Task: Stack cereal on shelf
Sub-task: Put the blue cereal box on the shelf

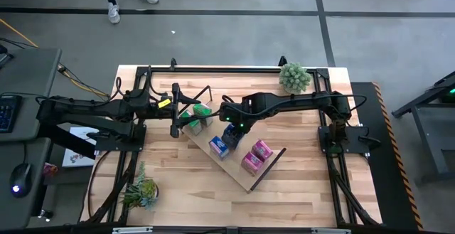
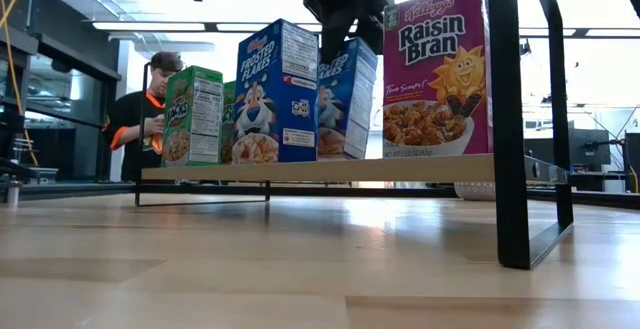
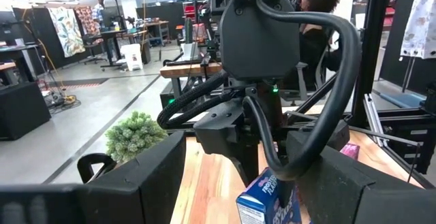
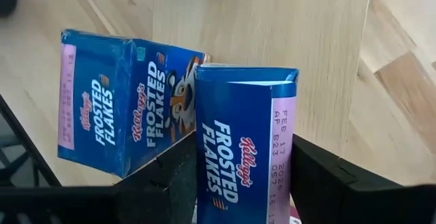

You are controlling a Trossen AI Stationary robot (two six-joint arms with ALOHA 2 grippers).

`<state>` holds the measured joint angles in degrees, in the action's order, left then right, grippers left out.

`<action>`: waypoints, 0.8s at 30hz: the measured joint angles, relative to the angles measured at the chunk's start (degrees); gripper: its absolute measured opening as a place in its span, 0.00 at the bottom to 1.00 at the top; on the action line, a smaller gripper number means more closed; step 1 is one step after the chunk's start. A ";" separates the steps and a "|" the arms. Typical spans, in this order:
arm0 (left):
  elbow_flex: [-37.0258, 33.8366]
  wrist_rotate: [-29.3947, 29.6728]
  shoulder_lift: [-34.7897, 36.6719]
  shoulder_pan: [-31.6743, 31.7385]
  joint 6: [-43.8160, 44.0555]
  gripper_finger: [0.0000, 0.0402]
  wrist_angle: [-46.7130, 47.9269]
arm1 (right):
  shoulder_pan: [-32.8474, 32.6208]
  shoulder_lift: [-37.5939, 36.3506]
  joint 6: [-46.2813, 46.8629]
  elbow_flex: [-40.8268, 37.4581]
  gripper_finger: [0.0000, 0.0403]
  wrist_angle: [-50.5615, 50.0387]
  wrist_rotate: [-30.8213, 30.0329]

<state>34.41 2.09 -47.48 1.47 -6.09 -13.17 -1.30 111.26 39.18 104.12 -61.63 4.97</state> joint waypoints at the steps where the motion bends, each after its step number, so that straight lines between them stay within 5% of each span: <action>1: 0.00 0.00 -0.01 0.01 0.00 0.61 0.00 | 0.00 0.00 0.79 0.00 0.46 0.01 0.04; 24: 0.00 -0.01 0.00 0.01 0.07 0.61 0.07 | -1.46 0.00 2.40 0.00 0.46 1.36 -3.27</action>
<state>34.41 2.08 -47.48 1.48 -6.02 -13.10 -2.76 111.26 41.58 104.12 -60.26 1.70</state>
